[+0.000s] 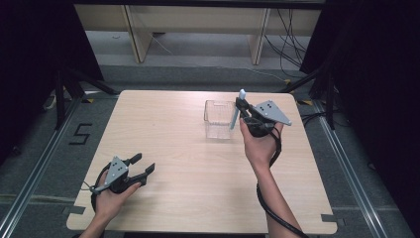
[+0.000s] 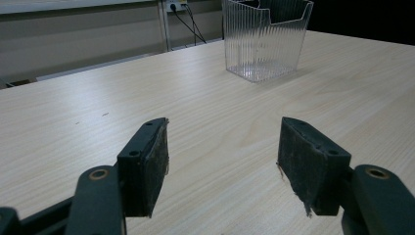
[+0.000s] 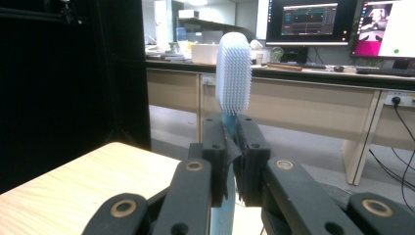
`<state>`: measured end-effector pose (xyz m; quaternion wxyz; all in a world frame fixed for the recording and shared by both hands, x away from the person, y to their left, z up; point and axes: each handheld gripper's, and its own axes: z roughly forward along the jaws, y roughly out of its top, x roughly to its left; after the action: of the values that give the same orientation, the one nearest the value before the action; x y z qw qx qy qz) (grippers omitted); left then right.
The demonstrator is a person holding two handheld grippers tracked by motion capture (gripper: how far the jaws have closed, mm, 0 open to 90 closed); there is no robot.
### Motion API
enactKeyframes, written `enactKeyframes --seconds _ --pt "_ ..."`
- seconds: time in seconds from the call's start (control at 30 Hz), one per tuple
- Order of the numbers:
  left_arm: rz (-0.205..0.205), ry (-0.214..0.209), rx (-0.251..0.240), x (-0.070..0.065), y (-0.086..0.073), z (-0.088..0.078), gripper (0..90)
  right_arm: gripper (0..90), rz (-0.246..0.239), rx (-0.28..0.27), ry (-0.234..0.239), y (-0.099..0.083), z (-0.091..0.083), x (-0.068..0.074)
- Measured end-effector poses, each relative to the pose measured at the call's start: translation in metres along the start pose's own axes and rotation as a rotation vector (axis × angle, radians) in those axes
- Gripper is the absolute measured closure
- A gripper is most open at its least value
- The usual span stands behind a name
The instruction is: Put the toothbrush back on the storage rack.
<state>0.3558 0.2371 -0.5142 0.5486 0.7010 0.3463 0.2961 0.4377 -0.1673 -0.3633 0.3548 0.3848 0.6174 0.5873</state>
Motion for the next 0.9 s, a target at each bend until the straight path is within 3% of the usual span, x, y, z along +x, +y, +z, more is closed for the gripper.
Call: enactKeyframes --seconds 0.1,0.17,0.43,0.5,0.6,0.67,0.9 --pt "0.003 -0.010 -0.018 0.001 -0.001 0.002 35.2 84.7 -0.006 0.000 -0.008 0.002 0.002 -0.002" --pt "0.001 0.000 0.003 0.000 -0.001 0.000 35.2 84.7 -0.012 -0.004 -0.009 0.004 0.004 -0.003" --pt "0.000 0.004 0.005 0.001 -0.002 0.000 35.0 84.6 -0.014 0.001 -0.016 0.007 0.012 -0.006" --pt "0.002 0.001 -0.014 0.002 -0.003 0.001 34.9 84.6 -0.002 0.000 -0.016 0.007 0.014 -0.006" --pt "-0.004 0.012 0.007 0.002 -0.003 -0.002 34.9 84.6 -0.012 -0.007 -0.022 0.007 0.017 -0.007" --pt "-0.005 0.013 0.007 0.002 -0.003 -0.002 34.9 84.6 0.008 0.006 -0.021 0.008 0.017 -0.006" --pt "-0.009 0.015 0.007 0.002 -0.003 -0.002 34.9 84.6 0.003 -0.014 -0.034 0.010 0.023 -0.009"
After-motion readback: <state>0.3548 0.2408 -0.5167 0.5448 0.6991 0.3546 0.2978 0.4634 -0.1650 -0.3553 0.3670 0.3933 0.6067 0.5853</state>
